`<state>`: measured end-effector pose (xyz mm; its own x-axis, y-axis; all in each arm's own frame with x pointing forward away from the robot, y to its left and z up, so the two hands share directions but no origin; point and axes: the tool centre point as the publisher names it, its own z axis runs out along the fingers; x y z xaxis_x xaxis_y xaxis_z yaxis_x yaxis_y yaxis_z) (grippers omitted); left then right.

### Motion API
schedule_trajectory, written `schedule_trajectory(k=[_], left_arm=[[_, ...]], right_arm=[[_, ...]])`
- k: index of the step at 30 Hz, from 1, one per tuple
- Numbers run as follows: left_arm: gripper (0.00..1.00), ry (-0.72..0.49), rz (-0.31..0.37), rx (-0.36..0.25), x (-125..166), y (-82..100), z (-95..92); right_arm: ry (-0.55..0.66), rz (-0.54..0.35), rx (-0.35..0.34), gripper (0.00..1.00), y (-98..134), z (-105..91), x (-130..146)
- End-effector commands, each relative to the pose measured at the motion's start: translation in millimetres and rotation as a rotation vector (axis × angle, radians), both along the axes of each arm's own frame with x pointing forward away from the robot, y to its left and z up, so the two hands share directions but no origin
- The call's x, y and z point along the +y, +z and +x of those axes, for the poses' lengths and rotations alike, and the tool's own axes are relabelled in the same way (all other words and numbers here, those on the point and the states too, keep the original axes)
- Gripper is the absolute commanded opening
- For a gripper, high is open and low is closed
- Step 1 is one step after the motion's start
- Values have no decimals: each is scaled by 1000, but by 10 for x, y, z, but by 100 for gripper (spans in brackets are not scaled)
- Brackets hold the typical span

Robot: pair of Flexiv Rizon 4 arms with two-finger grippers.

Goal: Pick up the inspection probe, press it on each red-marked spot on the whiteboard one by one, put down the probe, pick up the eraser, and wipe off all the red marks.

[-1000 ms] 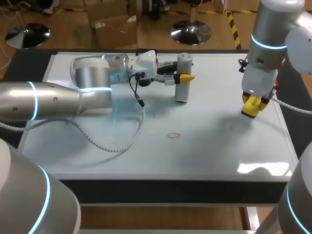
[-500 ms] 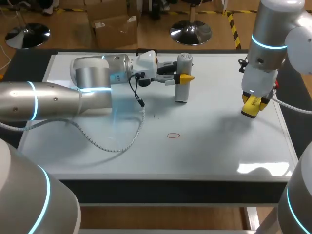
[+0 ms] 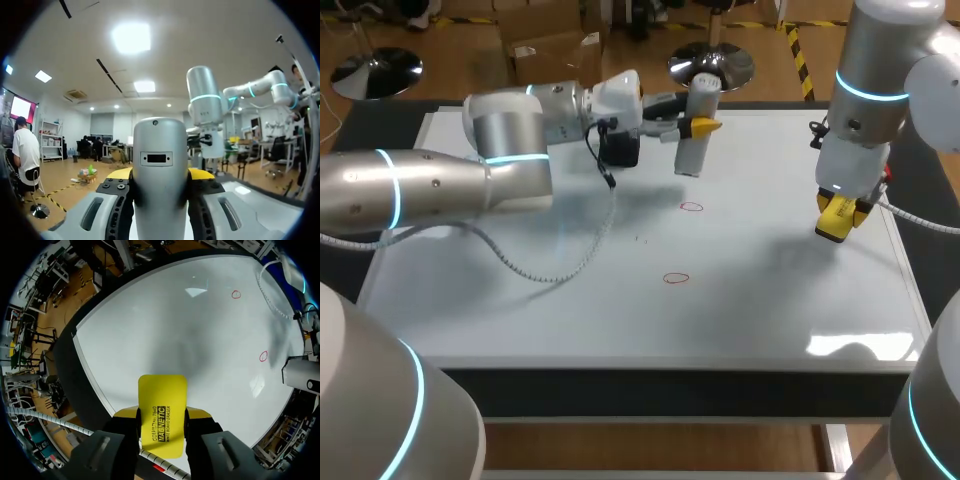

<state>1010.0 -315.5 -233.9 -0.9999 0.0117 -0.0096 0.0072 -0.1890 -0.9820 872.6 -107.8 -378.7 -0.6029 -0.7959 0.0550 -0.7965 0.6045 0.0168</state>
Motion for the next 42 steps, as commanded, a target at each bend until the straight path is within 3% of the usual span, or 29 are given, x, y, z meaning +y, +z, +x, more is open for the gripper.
schedule_trajectory(k=[1,13,20,29,42], left_arm=[[0,3,-8,5,-56,109,137],[0,49,-32,-23,-197,394,694],[0,75,-39,-15,-189,453,1019],[0,62,-84,15,-126,420,1172],[0,51,-95,19,-79,410,1183]], right_arm=[[2,-3,1,0,2,8,-3],[2,-3,1,0,2,8,-3],[2,-3,1,0,2,8,-3],[2,-3,1,0,2,8,-3],[2,-3,1,0,2,8,-3]])
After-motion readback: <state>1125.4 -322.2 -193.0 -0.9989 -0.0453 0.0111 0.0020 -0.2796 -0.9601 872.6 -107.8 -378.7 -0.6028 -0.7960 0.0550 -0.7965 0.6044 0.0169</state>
